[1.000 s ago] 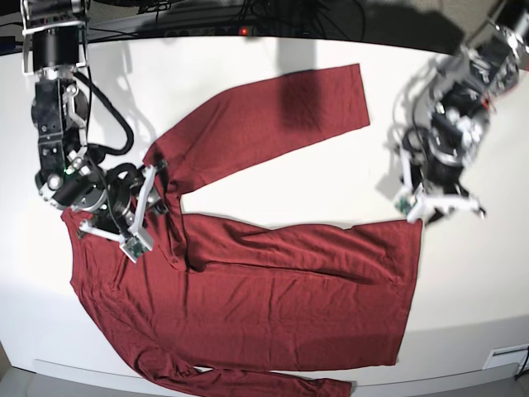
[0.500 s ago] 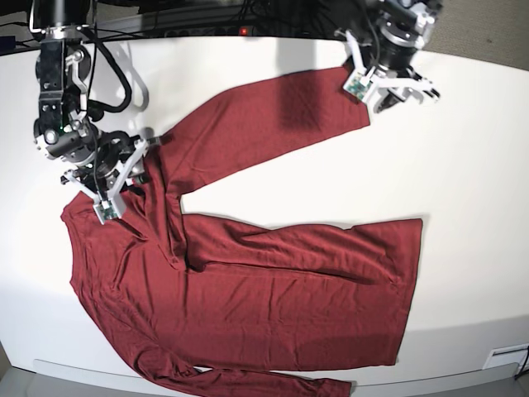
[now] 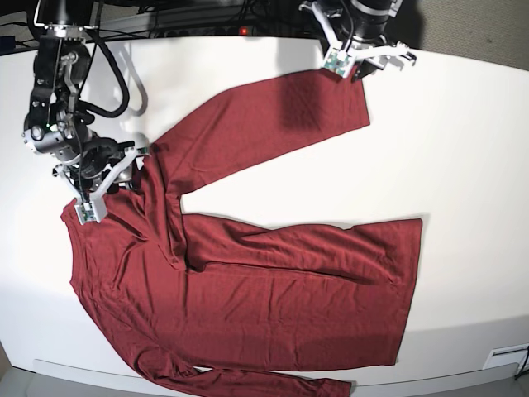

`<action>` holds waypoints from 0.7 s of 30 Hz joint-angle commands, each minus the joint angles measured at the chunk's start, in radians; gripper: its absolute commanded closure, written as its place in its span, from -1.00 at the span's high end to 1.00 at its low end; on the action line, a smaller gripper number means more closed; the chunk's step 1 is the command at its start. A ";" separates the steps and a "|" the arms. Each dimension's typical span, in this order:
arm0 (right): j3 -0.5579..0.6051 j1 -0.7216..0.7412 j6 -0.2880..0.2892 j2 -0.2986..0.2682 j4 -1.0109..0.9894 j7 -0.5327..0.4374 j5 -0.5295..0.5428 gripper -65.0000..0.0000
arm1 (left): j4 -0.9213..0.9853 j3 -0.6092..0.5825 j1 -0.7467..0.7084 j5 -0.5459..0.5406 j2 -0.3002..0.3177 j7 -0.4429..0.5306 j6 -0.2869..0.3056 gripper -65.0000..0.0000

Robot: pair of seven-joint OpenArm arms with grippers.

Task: Fold the T-shirt properly
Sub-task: 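Move the left gripper to the sleeve cuff and the right to the shoulder, then grasp the sleeve cuff with the left gripper and shoulder with the right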

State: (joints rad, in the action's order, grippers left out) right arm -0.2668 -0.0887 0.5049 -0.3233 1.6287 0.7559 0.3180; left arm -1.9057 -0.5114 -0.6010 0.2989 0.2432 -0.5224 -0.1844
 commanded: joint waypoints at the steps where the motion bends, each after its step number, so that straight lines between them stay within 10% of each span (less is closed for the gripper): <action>1: -0.005 0.013 0.003 -0.004 0.002 -0.024 -0.002 -0.20 | -0.018 0.000 -0.008 0.015 0.001 0.042 -0.011 -0.19; 21: -0.005 0.013 0.004 0.063 -0.109 -0.116 -0.079 -0.20 | 0.056 0.000 -0.006 0.015 -0.011 0.127 -0.052 -0.19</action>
State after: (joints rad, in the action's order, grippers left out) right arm -0.2680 -0.0887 0.5053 -0.2516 1.5024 0.6582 0.2367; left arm -1.8347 -0.5114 -0.5987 0.3031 0.2344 -0.4156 -0.2287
